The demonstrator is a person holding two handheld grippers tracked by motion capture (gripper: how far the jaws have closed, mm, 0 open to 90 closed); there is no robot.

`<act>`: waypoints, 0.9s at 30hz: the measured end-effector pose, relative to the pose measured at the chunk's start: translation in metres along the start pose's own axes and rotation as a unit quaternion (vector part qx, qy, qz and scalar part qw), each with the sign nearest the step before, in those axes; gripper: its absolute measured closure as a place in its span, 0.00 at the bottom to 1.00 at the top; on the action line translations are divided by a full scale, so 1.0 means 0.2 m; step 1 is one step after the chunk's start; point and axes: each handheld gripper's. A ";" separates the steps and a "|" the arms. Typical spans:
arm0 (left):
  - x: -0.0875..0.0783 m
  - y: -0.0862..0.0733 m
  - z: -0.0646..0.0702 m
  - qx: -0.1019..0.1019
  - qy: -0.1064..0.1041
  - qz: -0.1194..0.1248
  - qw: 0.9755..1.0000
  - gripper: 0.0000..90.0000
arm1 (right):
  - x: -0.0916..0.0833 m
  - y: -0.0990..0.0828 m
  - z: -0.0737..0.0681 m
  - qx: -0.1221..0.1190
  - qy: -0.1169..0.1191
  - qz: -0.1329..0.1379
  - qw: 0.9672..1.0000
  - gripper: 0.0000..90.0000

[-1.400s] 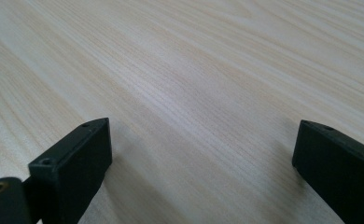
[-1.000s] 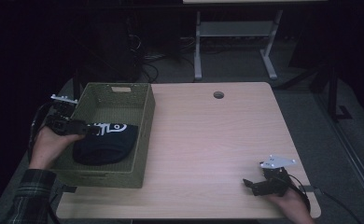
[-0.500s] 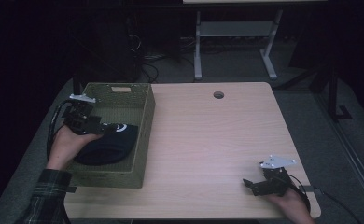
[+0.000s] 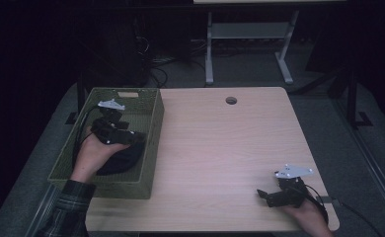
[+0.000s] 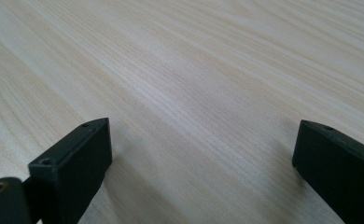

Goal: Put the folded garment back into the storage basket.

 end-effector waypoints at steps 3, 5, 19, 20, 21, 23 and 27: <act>0.04 0.02 0.05 0.007 -0.009 0.002 1.000 0.15 | 0.00 0.00 0.00 0.000 0.000 0.000 1.000 0.05; 0.07 0.03 0.09 0.013 -0.015 0.003 1.000 0.15 | 0.00 0.00 0.00 0.000 0.000 0.000 1.000 0.05; 0.28 0.09 0.33 0.052 -0.056 0.005 0.997 0.15 | 0.00 0.00 0.00 0.000 0.000 0.000 1.000 0.05; 0.28 0.09 0.33 0.052 -0.056 0.005 0.997 0.15 | 0.00 0.00 0.00 0.000 0.000 0.000 1.000 0.05; 0.31 0.09 0.37 0.056 -0.066 0.011 0.996 0.15 | 0.00 0.00 0.00 0.000 0.000 0.000 1.000 0.05; 0.34 0.09 0.40 0.064 -0.069 0.014 0.995 0.15 | 0.00 0.00 0.00 0.000 0.000 0.000 1.000 0.05; 0.38 0.09 0.45 0.072 -0.073 0.015 0.995 0.15 | 0.00 0.00 0.00 0.000 0.000 0.000 1.000 0.05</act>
Point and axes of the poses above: each handheld gripper's, and its own axes: x roughly forward along the jaws, y roughly out of its top, z roughly to its right, and after that the axes turned 6 degrees about -z, right-handed
